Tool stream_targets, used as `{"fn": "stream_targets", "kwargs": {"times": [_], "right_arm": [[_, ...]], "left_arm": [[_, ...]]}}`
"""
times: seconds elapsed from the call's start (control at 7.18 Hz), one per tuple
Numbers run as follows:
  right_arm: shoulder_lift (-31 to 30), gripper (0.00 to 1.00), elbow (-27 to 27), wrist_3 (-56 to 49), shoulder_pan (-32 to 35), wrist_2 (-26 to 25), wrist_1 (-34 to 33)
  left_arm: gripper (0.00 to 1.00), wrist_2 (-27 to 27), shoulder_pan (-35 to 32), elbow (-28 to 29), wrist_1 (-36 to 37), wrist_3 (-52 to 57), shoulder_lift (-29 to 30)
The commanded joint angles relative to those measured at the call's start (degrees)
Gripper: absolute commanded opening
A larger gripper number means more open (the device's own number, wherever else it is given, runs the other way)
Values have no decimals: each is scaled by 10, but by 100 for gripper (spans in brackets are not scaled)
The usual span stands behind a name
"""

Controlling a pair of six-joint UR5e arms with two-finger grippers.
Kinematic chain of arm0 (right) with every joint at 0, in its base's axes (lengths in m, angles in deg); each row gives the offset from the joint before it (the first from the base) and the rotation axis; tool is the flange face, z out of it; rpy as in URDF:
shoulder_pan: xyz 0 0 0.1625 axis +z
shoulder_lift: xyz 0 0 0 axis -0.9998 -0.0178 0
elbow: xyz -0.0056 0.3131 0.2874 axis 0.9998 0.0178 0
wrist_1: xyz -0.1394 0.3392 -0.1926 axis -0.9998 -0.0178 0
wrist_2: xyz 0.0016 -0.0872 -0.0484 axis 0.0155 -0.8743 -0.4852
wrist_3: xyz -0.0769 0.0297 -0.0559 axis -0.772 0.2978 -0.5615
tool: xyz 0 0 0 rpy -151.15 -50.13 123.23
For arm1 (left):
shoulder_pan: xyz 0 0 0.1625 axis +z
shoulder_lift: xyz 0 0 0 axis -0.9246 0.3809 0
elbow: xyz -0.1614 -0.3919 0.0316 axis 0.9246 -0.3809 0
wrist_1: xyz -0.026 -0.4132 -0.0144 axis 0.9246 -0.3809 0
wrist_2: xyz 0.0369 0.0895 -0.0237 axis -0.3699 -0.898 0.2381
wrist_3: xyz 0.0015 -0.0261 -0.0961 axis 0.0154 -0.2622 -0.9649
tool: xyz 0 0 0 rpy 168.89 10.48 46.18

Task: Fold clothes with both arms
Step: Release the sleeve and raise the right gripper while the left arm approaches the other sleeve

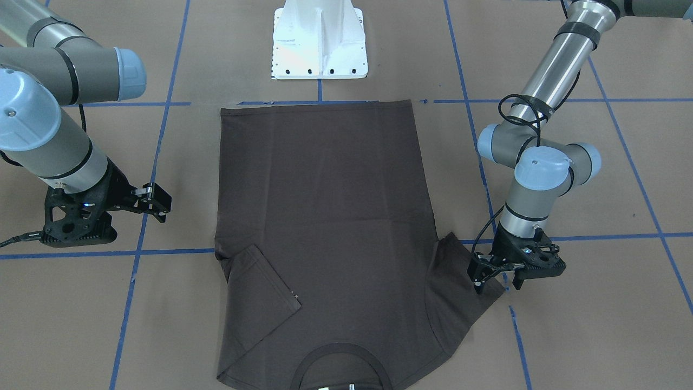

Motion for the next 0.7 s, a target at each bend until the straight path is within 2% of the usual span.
{"fn": "stream_targets", "kwargs": {"times": [0.0,0.28,0.56], "right_arm": [[1,100,-1,10,0,1,1],[2,100,-1,14,-1,1,0],[2,100,-1,15,-1,1,1]], "left_arm": [[69,0,0,0,0,0,1],[43,0,0,0,1,0,1],[23,0,0,-1,0,1,1]]}}
